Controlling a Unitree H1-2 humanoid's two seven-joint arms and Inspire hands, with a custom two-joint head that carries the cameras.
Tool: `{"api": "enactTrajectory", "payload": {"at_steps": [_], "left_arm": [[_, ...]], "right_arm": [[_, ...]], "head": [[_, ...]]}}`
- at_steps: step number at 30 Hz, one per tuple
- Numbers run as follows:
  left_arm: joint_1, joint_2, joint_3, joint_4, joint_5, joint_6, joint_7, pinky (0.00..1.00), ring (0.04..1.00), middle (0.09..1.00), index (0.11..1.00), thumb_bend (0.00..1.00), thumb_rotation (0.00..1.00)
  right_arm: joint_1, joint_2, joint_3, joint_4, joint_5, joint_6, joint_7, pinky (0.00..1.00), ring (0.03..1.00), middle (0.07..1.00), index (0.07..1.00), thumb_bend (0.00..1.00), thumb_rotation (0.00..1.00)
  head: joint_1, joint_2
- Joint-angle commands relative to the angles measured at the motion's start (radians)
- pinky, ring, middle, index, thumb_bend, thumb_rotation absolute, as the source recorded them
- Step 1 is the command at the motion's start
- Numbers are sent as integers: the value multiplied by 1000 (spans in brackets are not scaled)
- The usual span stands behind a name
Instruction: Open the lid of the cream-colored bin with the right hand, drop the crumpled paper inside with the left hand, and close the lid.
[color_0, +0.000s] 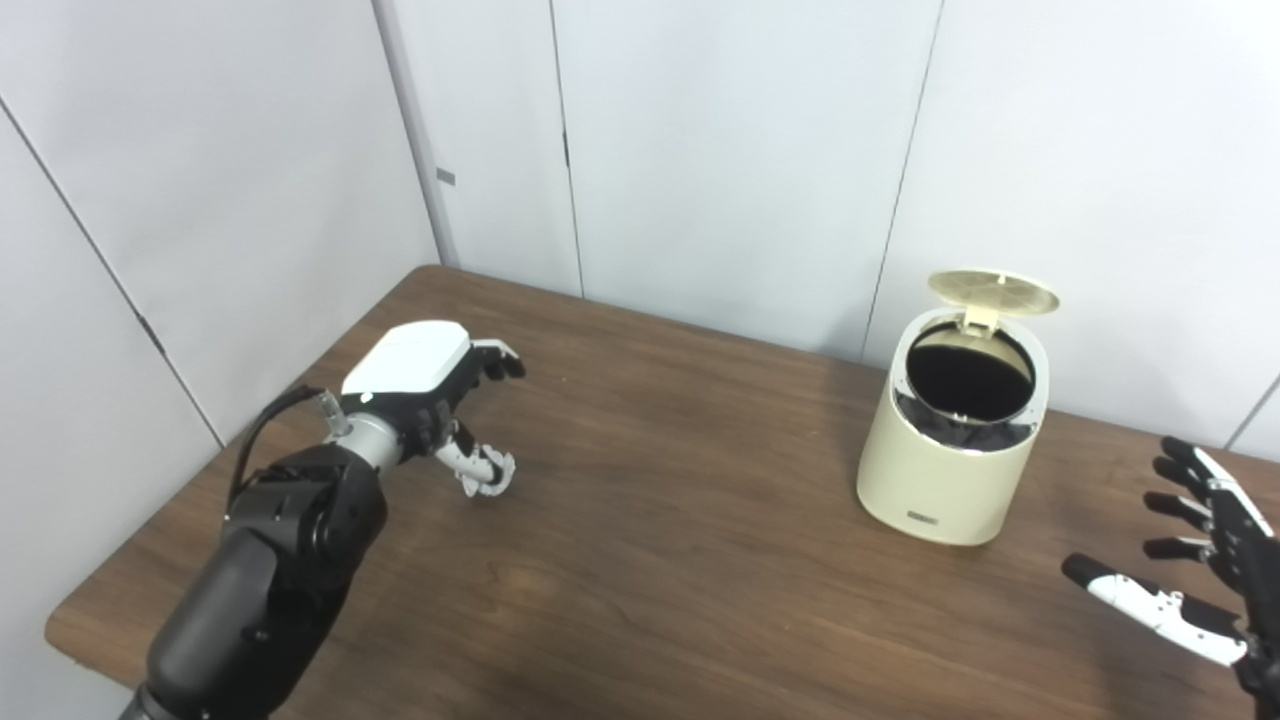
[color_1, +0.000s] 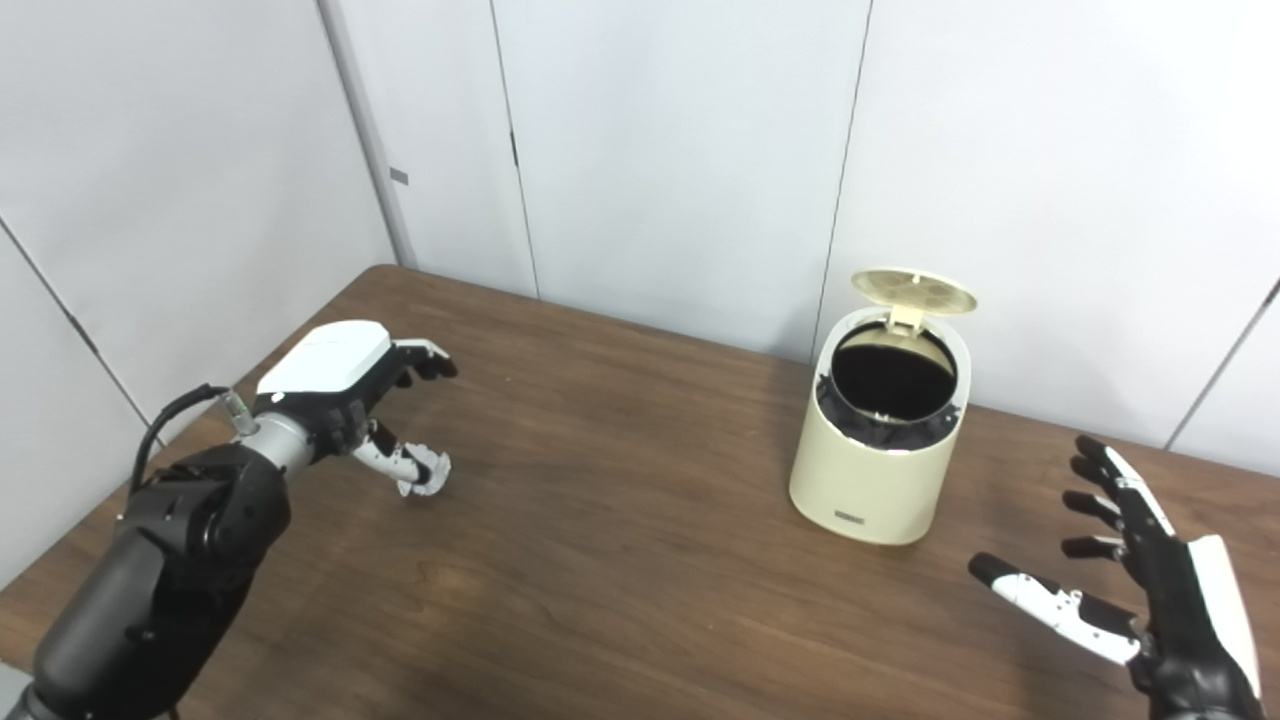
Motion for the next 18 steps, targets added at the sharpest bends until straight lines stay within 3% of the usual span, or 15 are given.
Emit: {"api": "enactTrajectory", "payload": {"at_steps": [1,5,14,18], "left_arm": [[-16,52,5,7,-18,-29,1,557,701,754,784,868,0],[-13,68,2,39,-65,-51,1,575,688,731,774,888,0],[-5,70,-42,101,-27,-78,42,608,736,759,743,895,0],[-4,70,-58,135,-15,-97,72,616,712,755,735,908,0]], "right_arm": [[-36,-9,-10,-20,4,-31,-12,611,797,877,898,677,380],[-33,-13,-9,-20,3,-33,-9,594,786,875,896,692,381],[-29,-6,-11,-27,5,-25,-11,575,776,869,896,705,381],[-27,-4,-9,-35,-2,-21,-11,570,770,867,894,704,386]], "head": [[0,3],[-1,6],[-8,11],[-9,13]]}}
